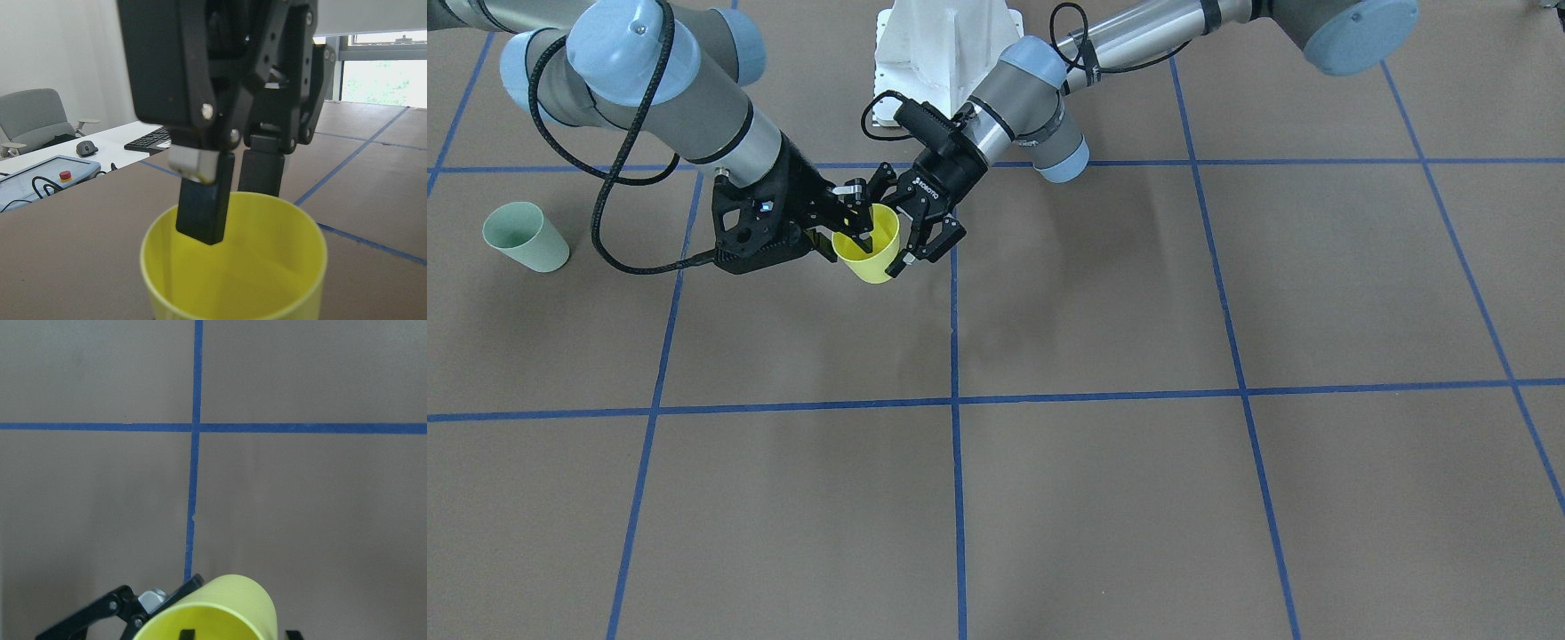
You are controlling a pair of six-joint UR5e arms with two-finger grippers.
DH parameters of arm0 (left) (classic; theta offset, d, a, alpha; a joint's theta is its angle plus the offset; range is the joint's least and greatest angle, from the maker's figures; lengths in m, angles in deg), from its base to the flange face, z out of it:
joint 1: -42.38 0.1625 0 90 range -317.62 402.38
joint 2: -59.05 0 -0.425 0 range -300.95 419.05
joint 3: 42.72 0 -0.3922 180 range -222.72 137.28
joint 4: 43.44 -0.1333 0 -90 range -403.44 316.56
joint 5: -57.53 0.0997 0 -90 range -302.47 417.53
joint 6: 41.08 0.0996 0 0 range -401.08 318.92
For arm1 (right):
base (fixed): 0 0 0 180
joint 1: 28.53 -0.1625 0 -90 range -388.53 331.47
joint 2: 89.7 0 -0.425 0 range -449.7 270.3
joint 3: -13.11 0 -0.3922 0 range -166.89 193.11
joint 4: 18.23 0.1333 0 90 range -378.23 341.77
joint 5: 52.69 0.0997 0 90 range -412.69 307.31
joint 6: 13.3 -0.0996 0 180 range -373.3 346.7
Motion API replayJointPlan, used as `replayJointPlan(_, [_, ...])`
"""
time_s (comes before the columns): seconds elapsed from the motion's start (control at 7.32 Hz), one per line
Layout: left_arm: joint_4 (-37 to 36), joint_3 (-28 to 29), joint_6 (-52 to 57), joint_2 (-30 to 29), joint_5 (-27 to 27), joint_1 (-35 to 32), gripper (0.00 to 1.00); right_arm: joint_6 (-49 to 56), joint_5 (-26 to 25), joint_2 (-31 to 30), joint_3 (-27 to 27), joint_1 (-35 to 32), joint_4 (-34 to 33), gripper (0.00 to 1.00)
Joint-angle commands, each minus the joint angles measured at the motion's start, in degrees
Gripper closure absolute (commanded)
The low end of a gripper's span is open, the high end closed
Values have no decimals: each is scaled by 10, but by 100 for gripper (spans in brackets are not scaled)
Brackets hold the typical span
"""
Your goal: Transfer and stack yellow cup on green cup
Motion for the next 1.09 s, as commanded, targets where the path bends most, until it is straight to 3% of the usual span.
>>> replayJointPlan(0.0, [0, 0, 0, 1, 0, 1, 100, -1, -4, 0, 2, 2, 0, 66])
replayJointPlan(0.27, [0, -1, 0, 1, 0, 1, 100, -2, -4, 0, 2, 2, 0, 100])
replayJointPlan(0.41, [0, -2, -1, 0, 0, 1, 66, -2, -4, 0, 2, 2, 0, 100])
replayJointPlan(0.55, [-1, -2, 3, -1, 0, 1, 22, -2, -5, 0, 2, 2, 0, 100])
replayJointPlan(0.68, [-2, -2, 3, 0, -1, 0, 1, -2, -5, -2, 2, -1, 0, 100])
replayJointPlan(0.96, [0, -4, 3, 0, -1, -1, 1, 5, 0, -7, 1, -41, -1, 100])
